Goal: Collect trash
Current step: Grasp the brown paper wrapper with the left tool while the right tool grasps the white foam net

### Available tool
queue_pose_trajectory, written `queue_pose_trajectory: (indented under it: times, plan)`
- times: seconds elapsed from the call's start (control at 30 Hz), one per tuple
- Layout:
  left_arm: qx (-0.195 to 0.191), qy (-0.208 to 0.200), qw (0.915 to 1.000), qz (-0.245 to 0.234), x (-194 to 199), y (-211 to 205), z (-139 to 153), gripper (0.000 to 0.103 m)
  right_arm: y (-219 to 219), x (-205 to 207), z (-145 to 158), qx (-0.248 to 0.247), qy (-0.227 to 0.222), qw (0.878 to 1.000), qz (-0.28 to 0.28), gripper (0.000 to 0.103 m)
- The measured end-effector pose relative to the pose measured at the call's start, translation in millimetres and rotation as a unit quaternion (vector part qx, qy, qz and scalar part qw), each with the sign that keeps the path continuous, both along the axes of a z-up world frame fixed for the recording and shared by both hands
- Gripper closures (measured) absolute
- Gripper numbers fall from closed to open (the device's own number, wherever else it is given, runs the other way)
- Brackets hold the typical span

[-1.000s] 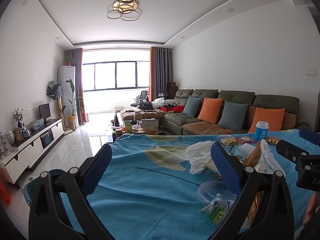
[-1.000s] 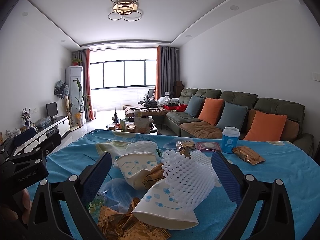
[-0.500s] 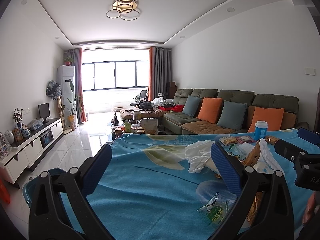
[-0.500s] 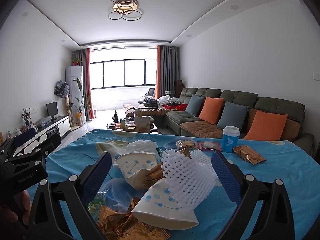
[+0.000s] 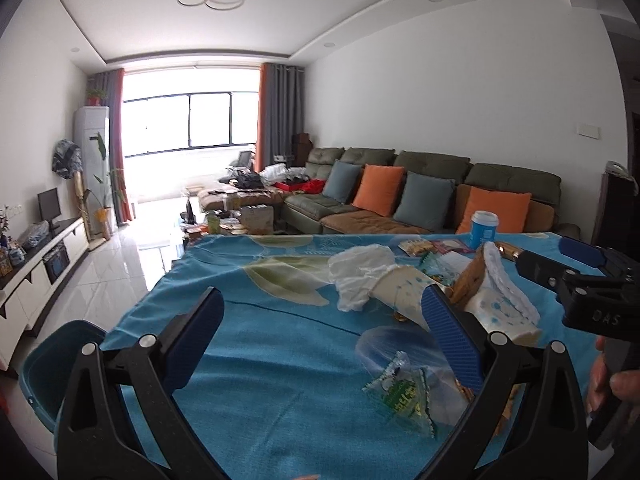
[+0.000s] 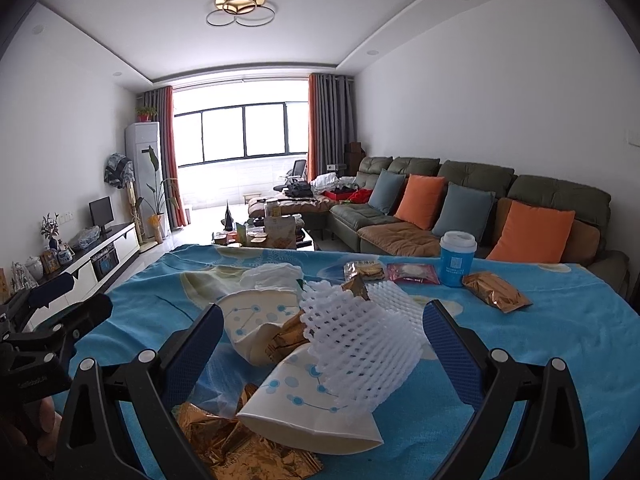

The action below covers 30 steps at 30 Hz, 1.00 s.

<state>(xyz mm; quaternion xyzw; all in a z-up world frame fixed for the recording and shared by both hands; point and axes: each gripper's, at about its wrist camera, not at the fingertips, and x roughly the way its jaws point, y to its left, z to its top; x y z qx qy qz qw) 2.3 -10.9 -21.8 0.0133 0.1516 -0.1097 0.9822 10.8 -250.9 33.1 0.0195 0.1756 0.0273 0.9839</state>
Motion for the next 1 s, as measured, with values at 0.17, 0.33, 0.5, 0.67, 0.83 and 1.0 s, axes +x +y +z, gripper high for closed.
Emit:
queue_pose_trajectory:
  times: [0.17, 0.33, 0.5, 0.67, 0.83, 1.0]
  plan:
    - [-0.01, 0.042, 0.9952, -0.088, -1, -8, -12, 0.006, -17, 16, -13, 0.026, 0.059, 0.998, 0.0, 0.012]
    - [-0.004, 0.063, 0.9842, -0.165, -10, -29, -21, 0.015, -23, 27, -27, 0.061, 0.105, 0.992, 0.024, 0.034]
    - [0.004, 0.102, 0.9706, -0.218, -11, -51, -36, 0.039, -21, 31, -36, 0.067, 0.123, 0.989, 0.046, 0.058]
    - [0.006, 0.133, 0.9589, -0.251, -11, -63, -44, 0.067, -27, 32, -37, 0.078, 0.127, 0.987, 0.057, 0.081]
    - [0.009, 0.16, 0.9541, -0.253, -3, -66, -51, 0.09, -31, 28, -29, 0.078, 0.119, 0.988, 0.061, 0.092]
    - [-0.021, 0.162, 0.9531, -0.255, 4, -52, -47, 0.102, -31, 23, -19, 0.069, 0.104, 0.99, 0.064, 0.093]
